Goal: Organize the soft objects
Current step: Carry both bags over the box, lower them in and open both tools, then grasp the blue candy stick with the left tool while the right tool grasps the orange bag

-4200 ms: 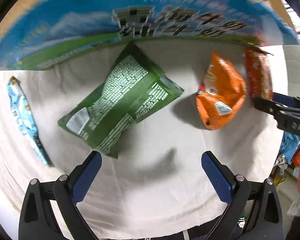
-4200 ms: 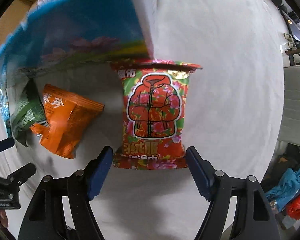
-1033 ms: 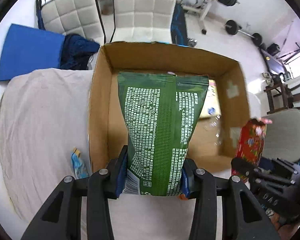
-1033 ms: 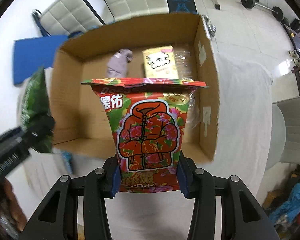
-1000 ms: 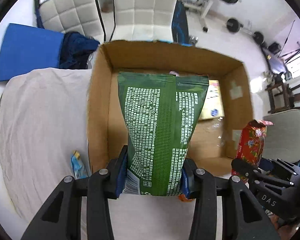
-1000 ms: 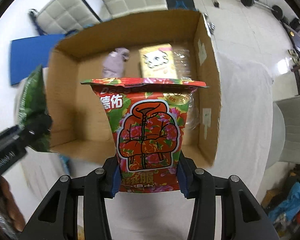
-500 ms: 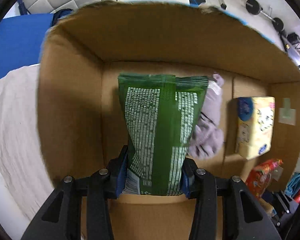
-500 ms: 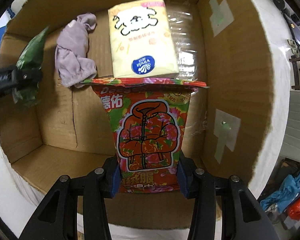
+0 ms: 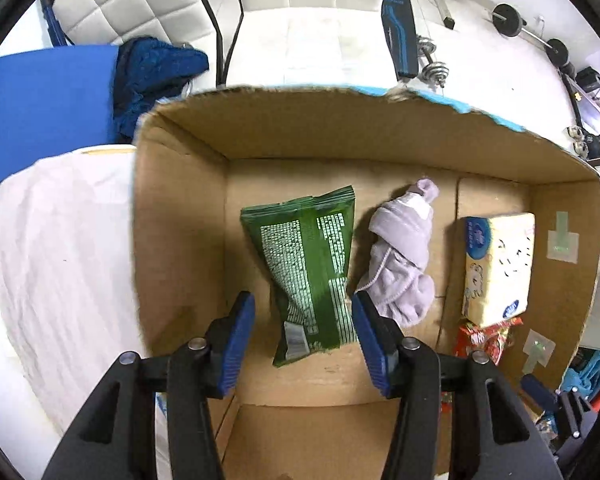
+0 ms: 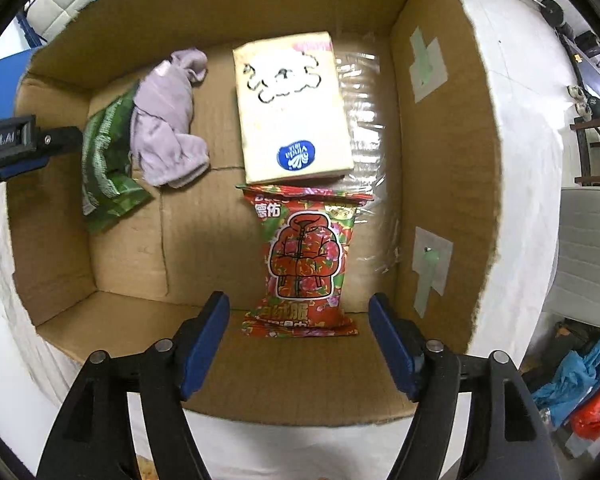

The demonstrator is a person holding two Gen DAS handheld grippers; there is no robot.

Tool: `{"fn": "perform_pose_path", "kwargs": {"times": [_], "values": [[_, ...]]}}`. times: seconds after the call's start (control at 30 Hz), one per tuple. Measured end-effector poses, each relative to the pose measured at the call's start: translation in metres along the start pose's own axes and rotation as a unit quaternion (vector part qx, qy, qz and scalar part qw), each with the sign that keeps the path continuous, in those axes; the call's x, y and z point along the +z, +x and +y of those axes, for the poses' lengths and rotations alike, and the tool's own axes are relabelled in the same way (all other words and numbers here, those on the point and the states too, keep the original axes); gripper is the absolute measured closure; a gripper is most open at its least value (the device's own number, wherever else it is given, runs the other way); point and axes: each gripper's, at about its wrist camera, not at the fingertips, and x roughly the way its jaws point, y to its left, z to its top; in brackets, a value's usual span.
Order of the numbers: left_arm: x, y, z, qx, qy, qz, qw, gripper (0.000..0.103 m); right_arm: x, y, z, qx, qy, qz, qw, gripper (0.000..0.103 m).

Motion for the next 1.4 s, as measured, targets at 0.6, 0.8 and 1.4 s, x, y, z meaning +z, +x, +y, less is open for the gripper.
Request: {"fn": "perform_pose_path", "kwargs": {"times": [0.6, 0.8, 1.4], "values": [[-0.103, -0.078, 0.003, 0.008, 0.02, -0.111, 0.9936, 0.006, -0.054, -0.047, 0.005, 0.031, -0.007, -0.062, 0.998, 0.0], [-0.132, -0.101, 0.003, 0.001, 0.012, -0.141, 0.9899, 0.004, -0.079, -0.072, 0.003, 0.012, -0.006, -0.106, 0.994, 0.0], [-0.224, -0.172, 0.015, 0.002, -0.007, -0.228, 0.9737, 0.004, -0.176, -0.164, 0.009, -0.011, -0.024, -0.256, 0.966, 0.0]]}}
